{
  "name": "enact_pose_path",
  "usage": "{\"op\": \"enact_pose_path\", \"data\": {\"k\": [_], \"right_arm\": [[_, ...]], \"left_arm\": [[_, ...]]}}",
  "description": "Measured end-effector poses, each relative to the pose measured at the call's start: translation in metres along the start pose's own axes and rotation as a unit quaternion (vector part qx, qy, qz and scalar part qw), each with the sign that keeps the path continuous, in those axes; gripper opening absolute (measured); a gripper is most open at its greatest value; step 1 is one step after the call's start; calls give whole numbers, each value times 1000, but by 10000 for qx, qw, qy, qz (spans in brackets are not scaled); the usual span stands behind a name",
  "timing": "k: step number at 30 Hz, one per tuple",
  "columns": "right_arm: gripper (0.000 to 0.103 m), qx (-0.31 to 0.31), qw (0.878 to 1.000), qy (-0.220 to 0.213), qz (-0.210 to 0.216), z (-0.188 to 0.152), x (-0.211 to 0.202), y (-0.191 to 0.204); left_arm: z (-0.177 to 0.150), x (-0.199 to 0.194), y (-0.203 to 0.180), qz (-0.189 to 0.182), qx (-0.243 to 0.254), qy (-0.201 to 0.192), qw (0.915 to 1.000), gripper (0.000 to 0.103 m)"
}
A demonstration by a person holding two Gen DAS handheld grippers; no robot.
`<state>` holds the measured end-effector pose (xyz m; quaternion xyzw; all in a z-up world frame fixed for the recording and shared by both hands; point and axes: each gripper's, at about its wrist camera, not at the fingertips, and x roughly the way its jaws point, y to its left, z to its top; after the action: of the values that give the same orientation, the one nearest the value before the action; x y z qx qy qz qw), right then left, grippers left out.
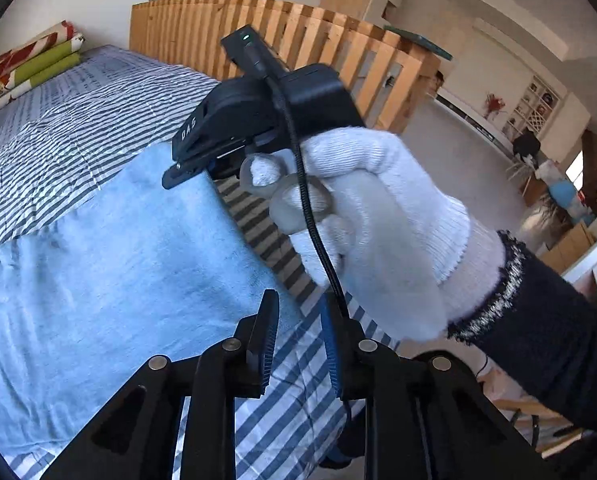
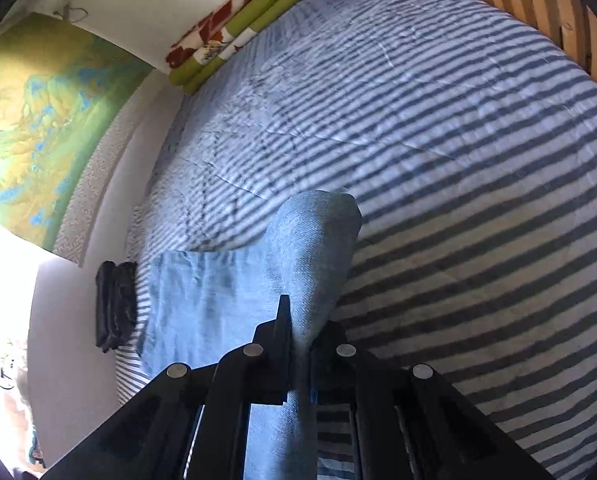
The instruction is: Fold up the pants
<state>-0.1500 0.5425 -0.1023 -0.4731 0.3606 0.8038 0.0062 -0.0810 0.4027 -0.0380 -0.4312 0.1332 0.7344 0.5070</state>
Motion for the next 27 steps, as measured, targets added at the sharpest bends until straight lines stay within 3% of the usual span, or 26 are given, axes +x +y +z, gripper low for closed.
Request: {"op": "enact_pose_path", "data": {"k": [3,6,8,11,14,18,21,24,25,27], "right_arm": [[7,44,9995,25,-303,-5,19,-18],[13,168,9995,48,-259,-9,22,-33],[22,258,9991,-25,-326,-13,15,-40],[31,394,9972,-322,-551,-26,-2,-44],[36,518,9954,-559,-585,-40,-9,-46],[37,676,9960,-502,-294,-56,-1,-52],[37,627,9967,-453,-262,-59,2,-52],[37,606,9973,-375,-181,-55,8,-56],[37,720,9968,-344,-3,-51,8,-61],[41,992,9940,-320,331,-39,12,-72]], "left_arm": [[-22,-24,18,312,-15,52,9995,37],[-45,-59,77,889,-475,77,9949,37],[-56,-79,126,1638,-713,132,9838,37],[-54,-95,212,2239,-1295,208,9658,37],[-43,-100,271,2378,-1878,-165,9529,37],[-21,-66,318,2147,-2267,-319,9495,37],[-6,-19,334,2362,-1972,-134,9514,37],[-13,32,364,2711,-2194,425,9362,39],[-14,32,365,2724,-2183,200,9369,40],[-11,31,361,2791,-2165,223,9353,39]]}}
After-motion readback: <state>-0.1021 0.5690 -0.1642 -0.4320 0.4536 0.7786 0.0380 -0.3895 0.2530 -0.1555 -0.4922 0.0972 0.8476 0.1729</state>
